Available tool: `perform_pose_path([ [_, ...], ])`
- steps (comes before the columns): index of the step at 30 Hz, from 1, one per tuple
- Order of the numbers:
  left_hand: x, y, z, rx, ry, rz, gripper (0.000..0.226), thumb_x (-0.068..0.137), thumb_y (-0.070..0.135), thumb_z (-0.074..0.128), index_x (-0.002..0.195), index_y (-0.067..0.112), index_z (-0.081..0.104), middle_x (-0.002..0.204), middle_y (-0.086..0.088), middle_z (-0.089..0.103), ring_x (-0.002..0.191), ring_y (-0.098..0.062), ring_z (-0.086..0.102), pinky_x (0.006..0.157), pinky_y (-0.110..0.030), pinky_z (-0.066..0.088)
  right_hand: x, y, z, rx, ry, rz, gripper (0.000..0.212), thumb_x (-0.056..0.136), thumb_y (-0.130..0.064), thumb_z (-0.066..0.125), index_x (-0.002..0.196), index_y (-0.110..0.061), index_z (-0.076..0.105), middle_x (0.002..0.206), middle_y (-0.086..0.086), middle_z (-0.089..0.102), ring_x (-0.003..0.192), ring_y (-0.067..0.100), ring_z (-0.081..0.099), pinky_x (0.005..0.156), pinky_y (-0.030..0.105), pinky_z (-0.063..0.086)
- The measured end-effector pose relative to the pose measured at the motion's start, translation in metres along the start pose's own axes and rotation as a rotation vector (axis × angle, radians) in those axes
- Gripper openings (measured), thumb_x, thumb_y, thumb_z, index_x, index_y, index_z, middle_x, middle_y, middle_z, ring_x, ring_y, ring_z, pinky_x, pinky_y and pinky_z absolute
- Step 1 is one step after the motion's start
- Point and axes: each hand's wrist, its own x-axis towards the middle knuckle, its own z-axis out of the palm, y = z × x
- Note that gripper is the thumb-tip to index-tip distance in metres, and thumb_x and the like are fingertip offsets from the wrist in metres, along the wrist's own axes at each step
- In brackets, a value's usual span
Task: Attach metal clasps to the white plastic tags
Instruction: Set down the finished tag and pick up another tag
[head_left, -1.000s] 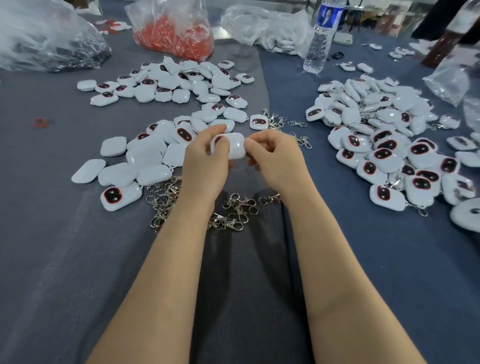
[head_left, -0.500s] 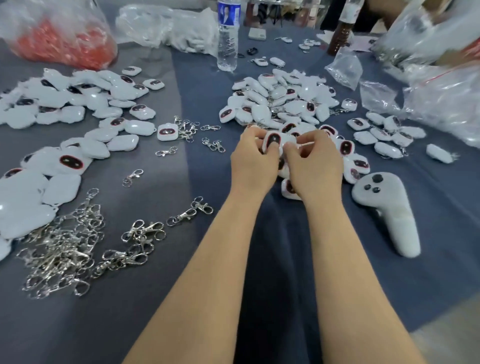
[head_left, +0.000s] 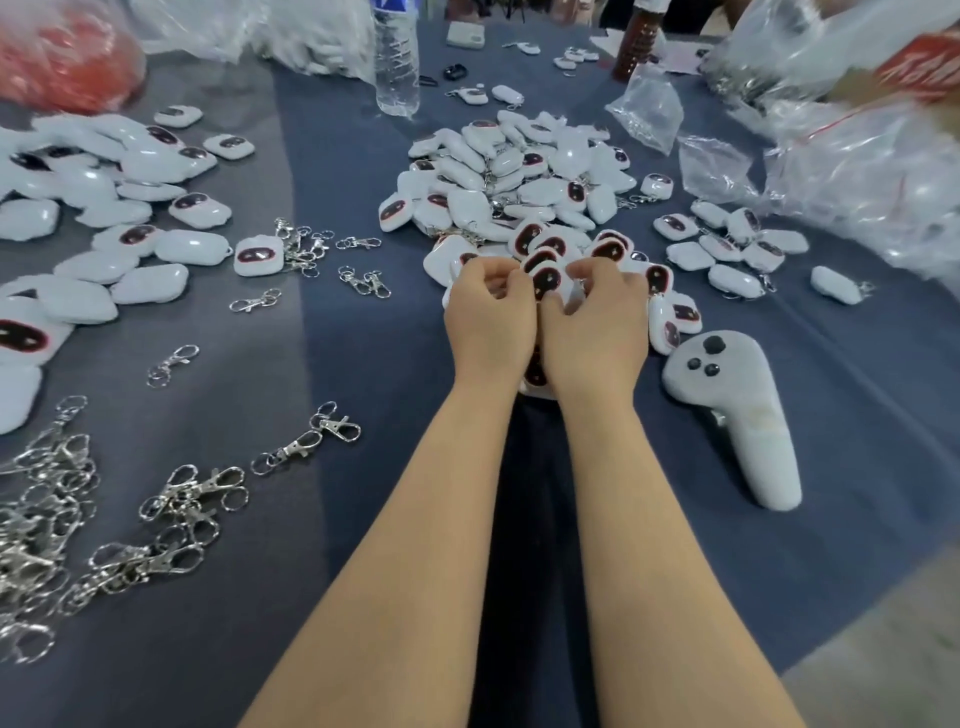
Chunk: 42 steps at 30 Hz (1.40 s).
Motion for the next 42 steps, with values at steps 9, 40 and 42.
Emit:
perform_pose_path([
  [9,-0.002,0.010,-0.023,-0.052,0.074,-0.005,0.011,0.087,0.009,0.053,0.088,0.019,0.059,0.083,0.005,0.061,0.088,-0.020,0.062,0.090,-0.041,0.051,-0.017,-0.026,0.007,0.143,-0.022,-0.051,0.024,0.089,-0.015,0.054,0.113,-0.016,0.057,0.121,0.000,0.052,0.089,0.005,0.043,0.071,0.013,0.027],
  [40,-0.031,0.028,-0.296,-0.255,0.860,0.092,0.018,0.088,0.009,0.046,0.089,0.023,0.057,0.102,-0.001,0.060,0.095,-0.017,0.060,0.081,-0.031,0.049,-0.182,-0.187,0.139,0.215,-0.672,-0.433,0.036,0.089,-0.013,0.056,0.125,-0.015,0.055,0.129,0.007,0.040,0.110,0.021,0.049,0.083,0.014,0.027],
  [42,-0.032,0.028,-0.288,-0.149,0.769,0.109,0.021,0.087,0.009,0.046,0.092,0.025,0.060,0.103,0.000,0.062,0.094,-0.015,0.060,0.084,-0.031,0.049,-0.170,-0.186,0.128,0.324,-0.614,-0.385,0.033,0.088,-0.011,0.057,0.121,-0.013,0.059,0.125,0.007,0.050,0.103,0.018,0.051,0.084,0.011,0.031],
])
